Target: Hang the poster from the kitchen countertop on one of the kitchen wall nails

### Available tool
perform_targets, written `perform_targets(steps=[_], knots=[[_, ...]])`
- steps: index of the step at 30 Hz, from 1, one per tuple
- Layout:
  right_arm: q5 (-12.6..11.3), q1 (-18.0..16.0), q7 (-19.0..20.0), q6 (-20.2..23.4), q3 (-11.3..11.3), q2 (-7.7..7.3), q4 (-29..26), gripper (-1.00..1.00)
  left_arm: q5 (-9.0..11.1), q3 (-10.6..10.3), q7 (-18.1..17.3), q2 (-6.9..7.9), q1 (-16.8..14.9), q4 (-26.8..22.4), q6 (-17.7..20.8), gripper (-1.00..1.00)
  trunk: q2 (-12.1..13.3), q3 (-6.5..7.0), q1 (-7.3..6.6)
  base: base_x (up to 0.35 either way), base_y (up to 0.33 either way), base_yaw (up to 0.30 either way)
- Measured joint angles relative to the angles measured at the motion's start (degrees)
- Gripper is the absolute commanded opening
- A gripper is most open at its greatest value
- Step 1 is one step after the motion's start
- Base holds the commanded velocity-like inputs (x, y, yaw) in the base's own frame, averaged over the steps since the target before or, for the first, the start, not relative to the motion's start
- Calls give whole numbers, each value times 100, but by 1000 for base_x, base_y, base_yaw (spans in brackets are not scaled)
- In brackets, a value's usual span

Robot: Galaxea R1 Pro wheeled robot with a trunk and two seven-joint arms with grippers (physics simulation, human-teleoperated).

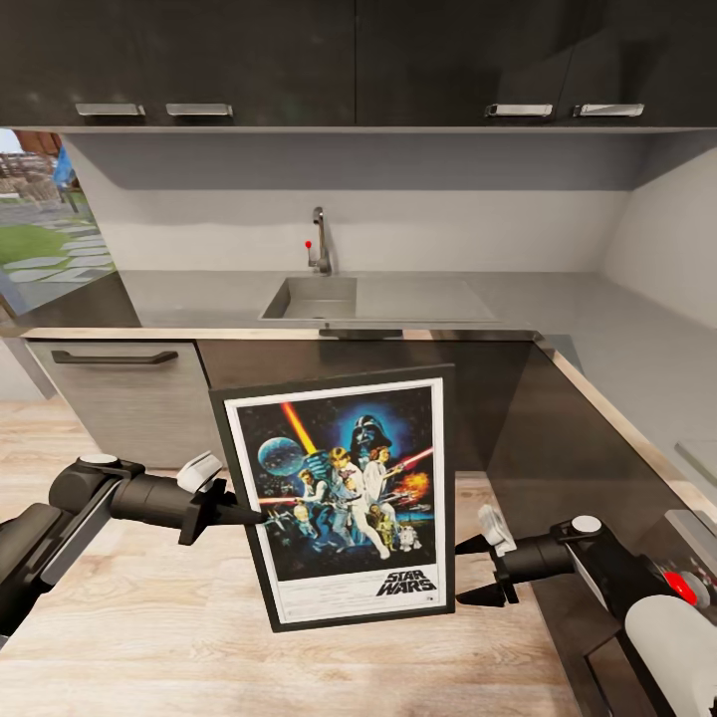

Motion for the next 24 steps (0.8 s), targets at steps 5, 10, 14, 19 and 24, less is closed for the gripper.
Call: perform_targets(steps=[5,10,14,19,24], knots=[[-2,0,0,-3,2,1,1,100,-7,7,0,6,-2,4,-3,-100,0,0,0,0,0,0],[-3,0,0,-4,2,-1,1,100,-9,15,0,92,-1,6,-4,-100,0,0,0,0,0,0],[-3,0,0,-4,-1,-3,1,100,-4,17,0,241,-2,-4,-4,-100,0,0,0,0,0,0],[-3,0,0,-3,1,-3,1,100,-1,18,0,318,2,-10,-4,-100,0,0,0,0,0,0],[-3,0,-2,-1,5,3,1,100,0,18,0,331,0,-21,-30,-100,0,0,0,0,0,0]])
